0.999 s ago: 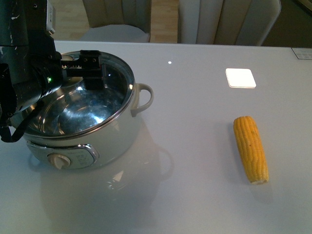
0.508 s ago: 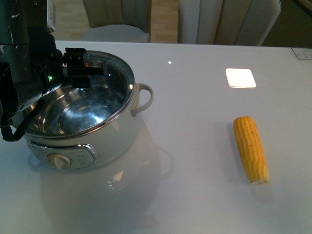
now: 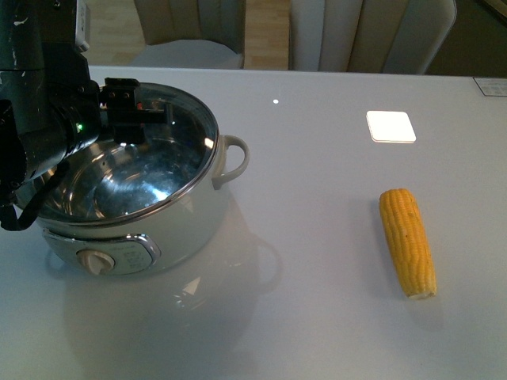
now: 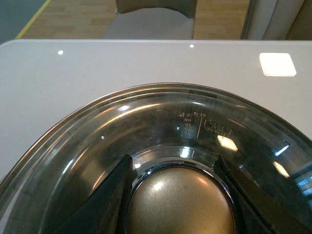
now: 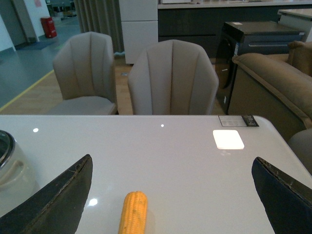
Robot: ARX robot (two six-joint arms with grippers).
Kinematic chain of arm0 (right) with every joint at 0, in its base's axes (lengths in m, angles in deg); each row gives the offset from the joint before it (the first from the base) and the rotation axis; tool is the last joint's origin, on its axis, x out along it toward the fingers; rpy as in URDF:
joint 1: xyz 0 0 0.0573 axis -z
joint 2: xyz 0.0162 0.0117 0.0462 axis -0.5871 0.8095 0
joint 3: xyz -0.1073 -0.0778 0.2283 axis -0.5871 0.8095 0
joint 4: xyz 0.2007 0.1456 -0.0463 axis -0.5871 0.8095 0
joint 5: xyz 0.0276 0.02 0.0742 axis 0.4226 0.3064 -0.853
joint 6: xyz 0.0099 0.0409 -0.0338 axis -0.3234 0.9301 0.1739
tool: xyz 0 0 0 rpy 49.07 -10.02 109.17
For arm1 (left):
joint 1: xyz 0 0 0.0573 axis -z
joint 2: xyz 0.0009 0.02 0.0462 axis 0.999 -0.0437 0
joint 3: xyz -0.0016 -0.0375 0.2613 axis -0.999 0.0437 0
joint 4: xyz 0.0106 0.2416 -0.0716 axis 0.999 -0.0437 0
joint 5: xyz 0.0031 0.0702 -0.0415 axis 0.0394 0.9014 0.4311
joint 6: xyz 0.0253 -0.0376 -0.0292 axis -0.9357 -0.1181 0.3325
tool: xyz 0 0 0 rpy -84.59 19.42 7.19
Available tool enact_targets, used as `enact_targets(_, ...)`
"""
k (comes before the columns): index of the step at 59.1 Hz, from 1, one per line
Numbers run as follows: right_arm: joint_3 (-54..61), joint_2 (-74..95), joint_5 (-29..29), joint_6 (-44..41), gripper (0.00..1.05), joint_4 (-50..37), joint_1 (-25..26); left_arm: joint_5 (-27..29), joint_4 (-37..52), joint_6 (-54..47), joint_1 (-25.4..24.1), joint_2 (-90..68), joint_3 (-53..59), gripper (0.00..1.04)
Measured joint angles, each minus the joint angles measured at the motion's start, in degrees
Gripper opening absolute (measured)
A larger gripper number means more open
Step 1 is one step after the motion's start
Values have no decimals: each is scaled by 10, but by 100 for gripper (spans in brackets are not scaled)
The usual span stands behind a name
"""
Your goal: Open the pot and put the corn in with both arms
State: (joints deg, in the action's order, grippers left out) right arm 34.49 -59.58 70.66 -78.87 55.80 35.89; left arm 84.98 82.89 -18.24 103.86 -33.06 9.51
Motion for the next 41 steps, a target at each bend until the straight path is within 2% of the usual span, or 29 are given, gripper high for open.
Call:
enact_targets(15,0,0,0,0,96,0,0,4,-42,-3,-9,93,1,44)
enact_targets(23,0,0,0,0,96,0,0,-6,-45,-2,-36,141,17,44)
enact_targets(32,0,0,0,0,96,0,0,-24,-32,-6,-107,175,53,44)
enact_targets(41,0,0,0,0,96,0,0,-60,10,-13,-213,174,96,44)
